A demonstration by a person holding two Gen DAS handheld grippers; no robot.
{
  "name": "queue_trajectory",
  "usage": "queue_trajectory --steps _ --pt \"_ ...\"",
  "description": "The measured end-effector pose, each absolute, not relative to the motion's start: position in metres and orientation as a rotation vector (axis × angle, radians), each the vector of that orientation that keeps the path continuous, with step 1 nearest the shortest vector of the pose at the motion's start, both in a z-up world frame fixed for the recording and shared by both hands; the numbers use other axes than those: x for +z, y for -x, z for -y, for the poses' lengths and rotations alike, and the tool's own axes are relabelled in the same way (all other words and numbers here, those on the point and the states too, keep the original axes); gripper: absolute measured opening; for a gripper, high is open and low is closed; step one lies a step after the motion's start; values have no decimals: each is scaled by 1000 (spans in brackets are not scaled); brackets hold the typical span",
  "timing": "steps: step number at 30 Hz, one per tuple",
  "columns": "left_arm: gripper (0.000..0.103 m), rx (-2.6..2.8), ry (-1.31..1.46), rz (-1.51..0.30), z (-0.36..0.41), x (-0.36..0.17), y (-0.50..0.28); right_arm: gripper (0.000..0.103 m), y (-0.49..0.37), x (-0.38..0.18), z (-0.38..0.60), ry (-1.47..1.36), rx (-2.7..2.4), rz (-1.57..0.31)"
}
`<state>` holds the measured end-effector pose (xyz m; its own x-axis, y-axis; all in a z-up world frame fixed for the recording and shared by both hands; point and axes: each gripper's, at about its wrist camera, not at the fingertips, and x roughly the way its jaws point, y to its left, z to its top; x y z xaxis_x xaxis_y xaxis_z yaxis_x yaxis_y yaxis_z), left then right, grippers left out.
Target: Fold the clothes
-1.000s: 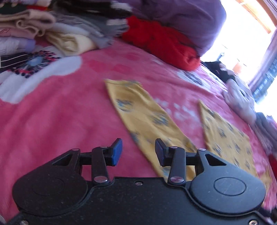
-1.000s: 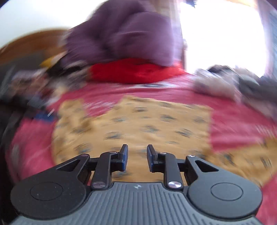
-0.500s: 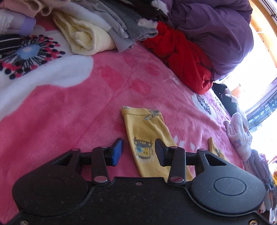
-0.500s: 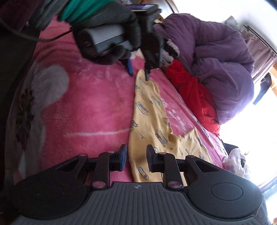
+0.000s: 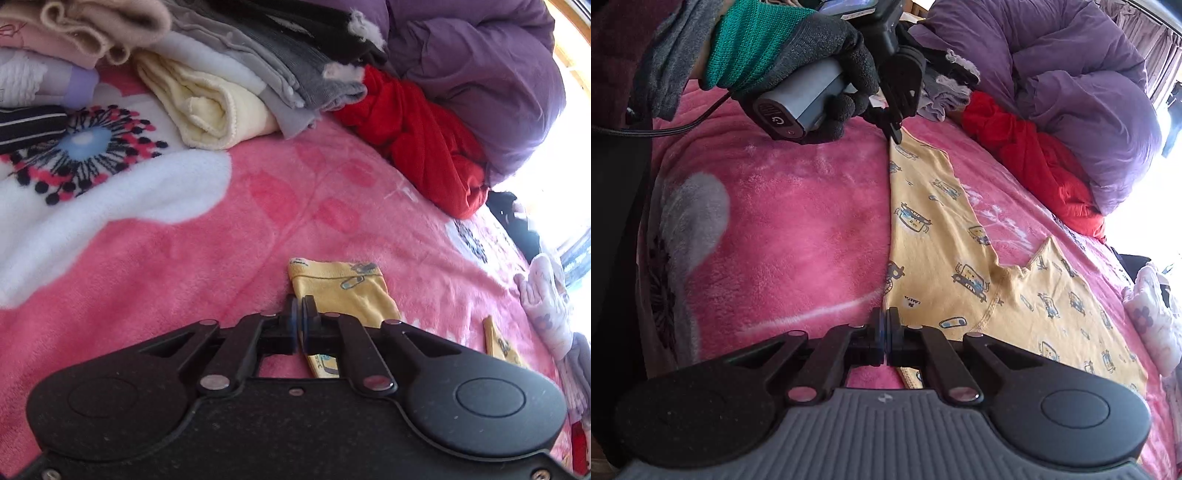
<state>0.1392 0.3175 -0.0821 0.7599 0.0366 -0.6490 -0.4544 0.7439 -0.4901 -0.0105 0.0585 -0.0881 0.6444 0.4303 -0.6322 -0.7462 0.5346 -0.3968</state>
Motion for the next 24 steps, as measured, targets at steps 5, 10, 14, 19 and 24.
queue_trajectory --steps 5,10,14,19,24 --pt "42 368 629 -607 -302 -64 -129 20 12 -75 -43 599 777 -519" --pt "40 210 497 -547 -253 -39 -123 32 12 -52 17 445 736 -564" --pt "28 -211 505 -577 -196 -34 -123 30 3 -40 85 299 651 -620" --pt "28 -347 429 -726 -142 -56 -135 30 -3 -49 165 45 492 -686" --pt "17 -252 485 -806 -144 -83 -145 31 -13 -53 210 -146 369 -669"
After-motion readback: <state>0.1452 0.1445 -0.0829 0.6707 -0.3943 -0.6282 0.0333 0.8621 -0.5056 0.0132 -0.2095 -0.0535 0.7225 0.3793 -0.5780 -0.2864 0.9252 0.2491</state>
